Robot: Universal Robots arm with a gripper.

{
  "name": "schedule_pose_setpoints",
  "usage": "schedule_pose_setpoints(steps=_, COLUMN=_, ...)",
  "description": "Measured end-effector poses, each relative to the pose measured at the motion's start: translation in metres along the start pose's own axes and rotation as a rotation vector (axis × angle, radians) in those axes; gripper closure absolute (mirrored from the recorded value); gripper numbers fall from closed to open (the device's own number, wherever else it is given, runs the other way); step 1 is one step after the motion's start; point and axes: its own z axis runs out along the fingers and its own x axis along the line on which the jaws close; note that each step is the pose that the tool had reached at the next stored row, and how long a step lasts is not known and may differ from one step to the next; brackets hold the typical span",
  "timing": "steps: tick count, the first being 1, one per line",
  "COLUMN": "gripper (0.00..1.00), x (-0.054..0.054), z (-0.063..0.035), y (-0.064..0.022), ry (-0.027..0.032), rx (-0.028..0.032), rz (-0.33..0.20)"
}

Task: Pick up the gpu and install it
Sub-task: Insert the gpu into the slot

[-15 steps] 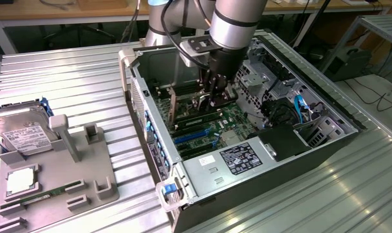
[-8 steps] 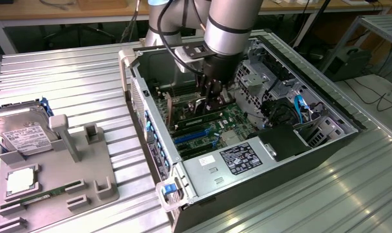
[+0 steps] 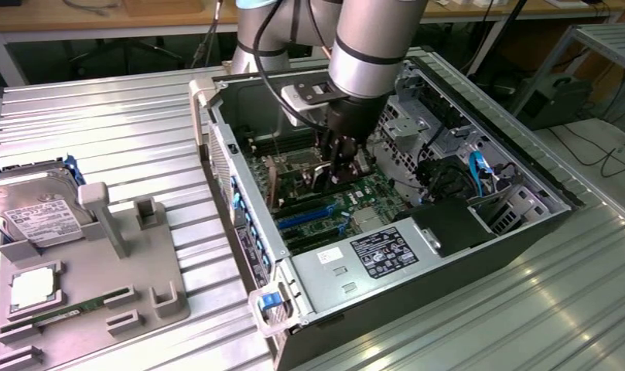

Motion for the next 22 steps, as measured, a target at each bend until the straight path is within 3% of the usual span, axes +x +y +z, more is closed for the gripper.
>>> schedule_pose_setpoints(steps=3, gripper=0.72, x=0.0005, z=0.0023, y=0.0005, ry=-0.0012, rx=0.0, rz=0.0)
schedule_pose_setpoints(steps=7, gripper=0.72, x=0.0005, z=0.0055, y=0.0021, ry=-0.0091, rx=0.0003, rz=0.003)
schedule_pose_setpoints(steps=22, gripper=0.72, x=0.0088, z=0.0103, y=0.0092, ry=-0.0089, rx=0.0008, rz=0.022)
